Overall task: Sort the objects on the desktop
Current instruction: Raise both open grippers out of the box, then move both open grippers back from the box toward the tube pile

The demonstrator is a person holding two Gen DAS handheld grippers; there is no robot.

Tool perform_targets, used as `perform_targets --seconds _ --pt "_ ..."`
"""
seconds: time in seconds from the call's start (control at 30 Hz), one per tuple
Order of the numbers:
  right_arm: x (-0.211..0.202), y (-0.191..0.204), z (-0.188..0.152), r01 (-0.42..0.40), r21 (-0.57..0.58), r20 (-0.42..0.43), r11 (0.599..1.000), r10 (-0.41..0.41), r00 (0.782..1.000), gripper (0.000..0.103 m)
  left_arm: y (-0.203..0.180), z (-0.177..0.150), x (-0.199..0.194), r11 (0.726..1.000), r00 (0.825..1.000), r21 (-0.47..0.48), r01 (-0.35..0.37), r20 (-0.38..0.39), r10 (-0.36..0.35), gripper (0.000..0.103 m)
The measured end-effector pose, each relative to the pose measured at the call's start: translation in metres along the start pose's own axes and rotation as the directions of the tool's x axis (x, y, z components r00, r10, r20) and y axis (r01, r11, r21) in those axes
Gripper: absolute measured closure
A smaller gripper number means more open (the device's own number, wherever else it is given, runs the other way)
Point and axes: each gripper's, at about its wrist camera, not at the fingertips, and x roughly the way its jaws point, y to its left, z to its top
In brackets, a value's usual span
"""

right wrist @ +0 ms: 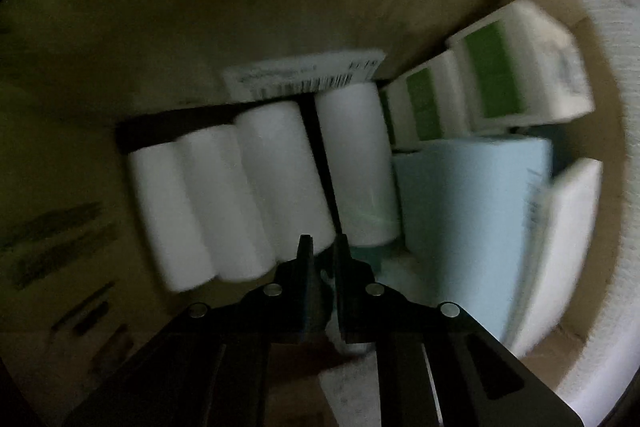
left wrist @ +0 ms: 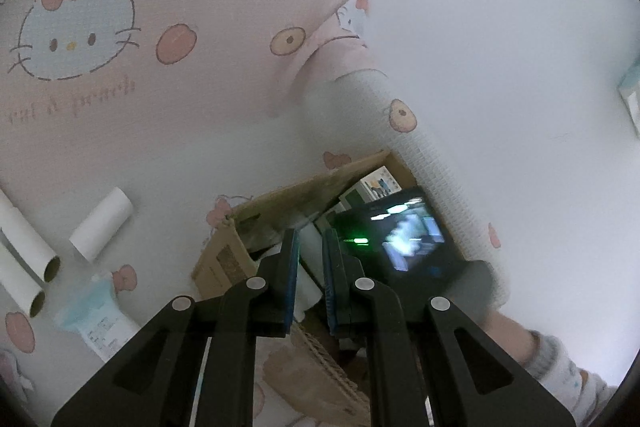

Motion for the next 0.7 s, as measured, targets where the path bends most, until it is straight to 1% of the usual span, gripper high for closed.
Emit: perform_targets --seconds 0.17,0.3,0.33,0.4,0.43,0.47,0.5,0.57,0.6,0.63,0.7 --pt "-0.053 -0.007 -0.030 -0.079 0.004 0.104 0.997 0.078 0.992 0.096 -0.012 -0.005 -0.003 1.000 1.000 0.013 -0.014 -0.005 0.014 0.091" --pt "-0.091 -0.015 -0.061 -0.113 0.018 0.194 0.993 0.108 0.975 0.096 -0.023 -0.012 -0.009 0.999 0.999 0.036 -0.041 -0.005 0.041 0.091" --pt "-0.096 -0.021 -0.058 -0.122 0.019 0.208 0.992 0.115 0.971 0.096 -0.025 -0.015 -0.011 0.998 0.999 0.036 -0.045 -0.009 0.045 0.091" --pt "-0.112 -0.024 -0.075 -0.156 0.022 0.246 0.988 0.146 0.958 0.096 -0.028 -0.020 -0.015 0.998 0.998 0.028 -0.053 -0.016 0.054 0.090" --pt "-0.117 -0.031 -0.081 -0.170 0.024 0.262 0.985 0.158 0.952 0.096 -0.030 -0.023 -0.016 0.998 0.998 0.022 -0.060 -0.020 0.060 0.088" --pt "-0.119 -0.048 -0.082 -0.185 0.022 0.279 0.983 0.171 0.945 0.096 -0.031 -0.026 -0.018 0.998 0.998 0.012 -0.066 -0.023 0.066 0.087" --pt "-0.126 -0.050 -0.091 -0.198 0.027 0.303 0.980 0.181 0.936 0.096 -0.032 -0.030 -0.020 0.998 0.997 0.000 -0.069 -0.026 0.069 0.084" --pt "-0.129 -0.058 -0.105 -0.210 0.036 0.330 0.977 0.186 0.926 0.096 -0.034 -0.037 -0.022 0.997 0.997 -0.018 -0.076 -0.031 0.076 0.080" --pt "-0.127 -0.066 -0.109 -0.243 0.040 0.339 0.969 0.216 0.915 0.096 -0.037 -0.042 -0.024 0.997 0.996 -0.018 -0.081 -0.036 0.081 0.077" --pt "-0.130 -0.062 -0.110 -0.278 0.043 0.347 0.960 0.247 0.905 0.096 -0.039 -0.045 -0.024 0.996 0.995 -0.014 -0.091 -0.043 0.090 0.074" --pt "-0.132 -0.063 -0.120 -0.352 0.036 0.378 0.935 0.314 0.871 0.096 -0.047 -0.051 -0.024 0.993 0.991 0.015 -0.121 -0.063 0.122 0.072"
